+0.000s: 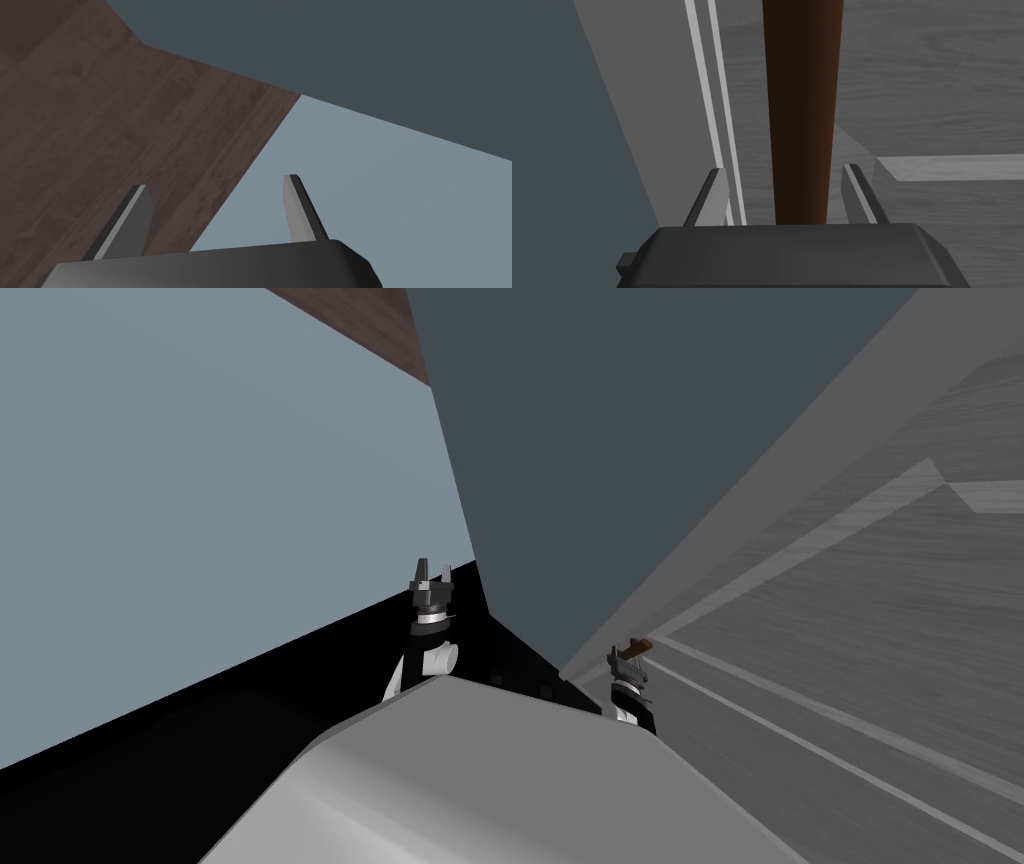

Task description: Pull the door open

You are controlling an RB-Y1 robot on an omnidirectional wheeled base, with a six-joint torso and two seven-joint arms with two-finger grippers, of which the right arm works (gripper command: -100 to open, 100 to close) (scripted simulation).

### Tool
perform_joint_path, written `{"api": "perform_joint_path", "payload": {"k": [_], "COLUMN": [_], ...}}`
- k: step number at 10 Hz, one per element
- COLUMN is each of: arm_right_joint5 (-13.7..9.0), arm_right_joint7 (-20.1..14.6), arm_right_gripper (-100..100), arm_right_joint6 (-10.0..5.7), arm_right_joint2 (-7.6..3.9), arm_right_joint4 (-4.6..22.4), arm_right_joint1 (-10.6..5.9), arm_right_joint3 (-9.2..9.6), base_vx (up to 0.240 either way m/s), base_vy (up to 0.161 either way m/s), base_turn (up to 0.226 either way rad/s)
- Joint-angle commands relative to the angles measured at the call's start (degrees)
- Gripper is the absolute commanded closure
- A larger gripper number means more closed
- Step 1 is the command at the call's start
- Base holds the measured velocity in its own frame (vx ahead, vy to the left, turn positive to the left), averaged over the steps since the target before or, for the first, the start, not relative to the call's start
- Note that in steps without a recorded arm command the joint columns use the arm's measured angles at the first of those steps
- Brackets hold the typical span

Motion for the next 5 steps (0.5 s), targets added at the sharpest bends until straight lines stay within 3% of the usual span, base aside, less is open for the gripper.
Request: {"api": "perform_joint_path", "payload": {"k": [1,5], "arm_right_joint5": [0.0,0.0], "arm_right_joint7": [0.1,0.1], "arm_right_gripper": [100,100], "arm_right_joint6": [0.01,0.01], "arm_right_joint2": [-0.09,-0.09], "arm_right_joint4": [0.1,0.1], "arm_right_joint1": [-0.13,-0.13], "arm_right_joint3": [-0.11,-0.11], "base_vx": [-0.021,-0.004], "base_vy": [-0.010,-0.003], "base_turn": [-0.036,0.008]}}
